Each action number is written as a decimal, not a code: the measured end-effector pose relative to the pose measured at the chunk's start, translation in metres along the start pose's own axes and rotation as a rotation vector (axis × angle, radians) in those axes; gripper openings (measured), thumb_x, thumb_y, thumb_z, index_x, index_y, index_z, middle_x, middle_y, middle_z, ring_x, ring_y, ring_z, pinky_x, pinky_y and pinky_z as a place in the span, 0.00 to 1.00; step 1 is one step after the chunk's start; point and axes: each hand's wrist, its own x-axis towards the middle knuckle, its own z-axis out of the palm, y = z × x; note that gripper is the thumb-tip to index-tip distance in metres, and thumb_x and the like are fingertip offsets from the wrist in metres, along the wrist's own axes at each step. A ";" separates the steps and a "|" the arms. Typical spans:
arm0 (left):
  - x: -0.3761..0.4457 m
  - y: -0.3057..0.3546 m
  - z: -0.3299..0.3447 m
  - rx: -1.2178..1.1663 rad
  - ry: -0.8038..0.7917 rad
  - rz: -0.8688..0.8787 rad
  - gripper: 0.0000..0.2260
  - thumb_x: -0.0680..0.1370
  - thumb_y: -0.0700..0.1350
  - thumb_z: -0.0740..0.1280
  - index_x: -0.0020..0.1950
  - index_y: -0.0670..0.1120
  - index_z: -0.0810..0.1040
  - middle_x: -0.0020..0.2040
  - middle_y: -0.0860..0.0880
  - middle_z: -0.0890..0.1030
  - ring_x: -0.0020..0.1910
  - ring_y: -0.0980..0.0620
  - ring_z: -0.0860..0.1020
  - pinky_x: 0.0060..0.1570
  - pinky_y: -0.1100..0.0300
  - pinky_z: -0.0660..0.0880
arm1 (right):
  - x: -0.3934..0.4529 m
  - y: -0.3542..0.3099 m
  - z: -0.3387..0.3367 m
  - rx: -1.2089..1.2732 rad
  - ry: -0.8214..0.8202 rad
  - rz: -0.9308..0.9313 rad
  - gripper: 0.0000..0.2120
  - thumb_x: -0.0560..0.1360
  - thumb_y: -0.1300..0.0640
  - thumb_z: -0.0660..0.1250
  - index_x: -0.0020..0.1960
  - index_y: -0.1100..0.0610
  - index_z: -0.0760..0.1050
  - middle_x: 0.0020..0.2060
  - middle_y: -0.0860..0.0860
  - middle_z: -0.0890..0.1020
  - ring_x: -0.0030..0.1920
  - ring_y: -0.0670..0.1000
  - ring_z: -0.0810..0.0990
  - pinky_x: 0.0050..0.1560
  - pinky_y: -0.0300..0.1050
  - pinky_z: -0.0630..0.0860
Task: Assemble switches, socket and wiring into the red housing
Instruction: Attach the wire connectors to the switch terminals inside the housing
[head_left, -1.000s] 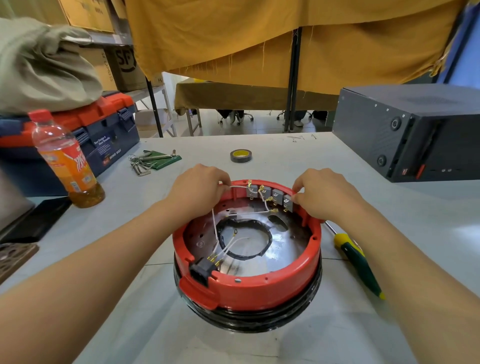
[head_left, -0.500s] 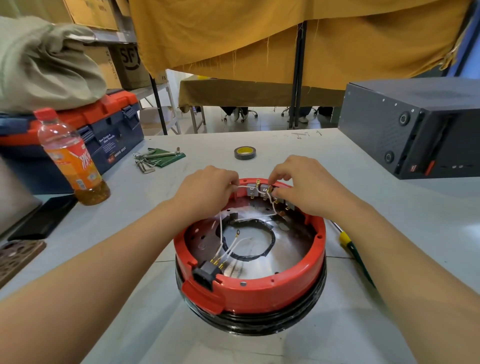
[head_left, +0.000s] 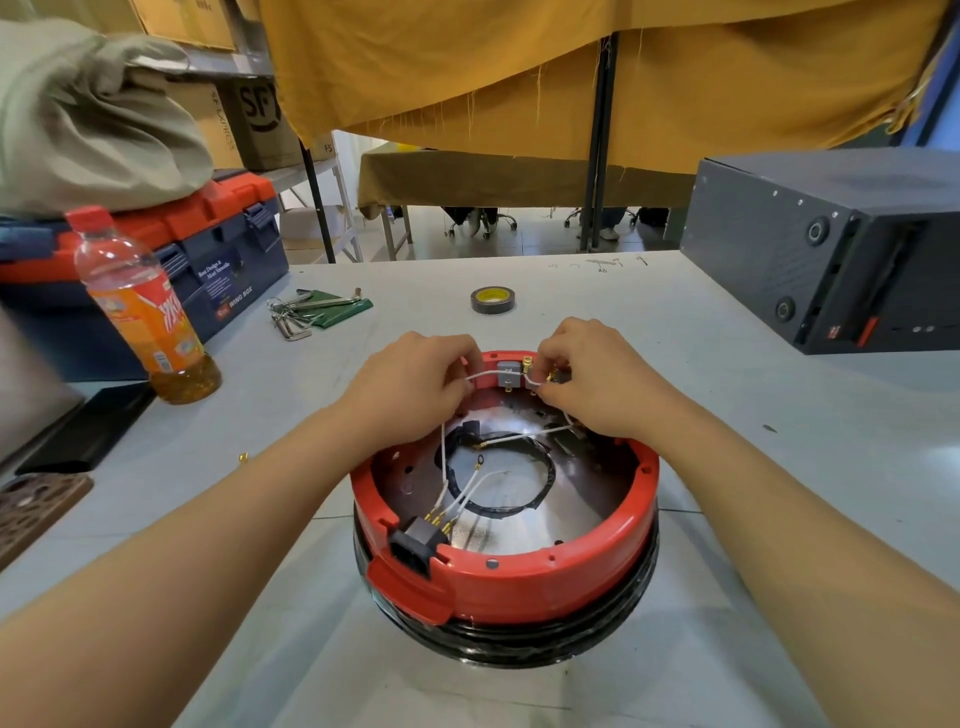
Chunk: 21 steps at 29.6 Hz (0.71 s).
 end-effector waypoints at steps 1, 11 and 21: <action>0.000 -0.002 -0.003 -0.080 -0.033 -0.009 0.09 0.75 0.41 0.66 0.54 0.50 0.78 0.43 0.52 0.81 0.47 0.50 0.79 0.49 0.53 0.75 | -0.001 0.001 0.000 0.005 0.001 0.002 0.06 0.74 0.60 0.66 0.49 0.55 0.81 0.49 0.53 0.73 0.48 0.49 0.66 0.45 0.40 0.63; -0.011 -0.016 -0.016 -0.612 -0.121 -0.090 0.18 0.72 0.23 0.54 0.54 0.39 0.73 0.54 0.45 0.81 0.55 0.54 0.80 0.60 0.60 0.74 | -0.005 0.002 -0.004 0.021 -0.022 0.002 0.05 0.74 0.61 0.66 0.46 0.57 0.81 0.51 0.54 0.76 0.48 0.48 0.68 0.46 0.41 0.66; -0.007 -0.005 -0.011 -0.413 -0.083 -0.043 0.14 0.75 0.30 0.61 0.53 0.46 0.79 0.50 0.51 0.82 0.49 0.59 0.80 0.54 0.65 0.75 | -0.002 -0.003 0.003 -0.131 -0.053 -0.049 0.08 0.76 0.58 0.65 0.50 0.51 0.82 0.50 0.53 0.75 0.55 0.55 0.69 0.49 0.46 0.66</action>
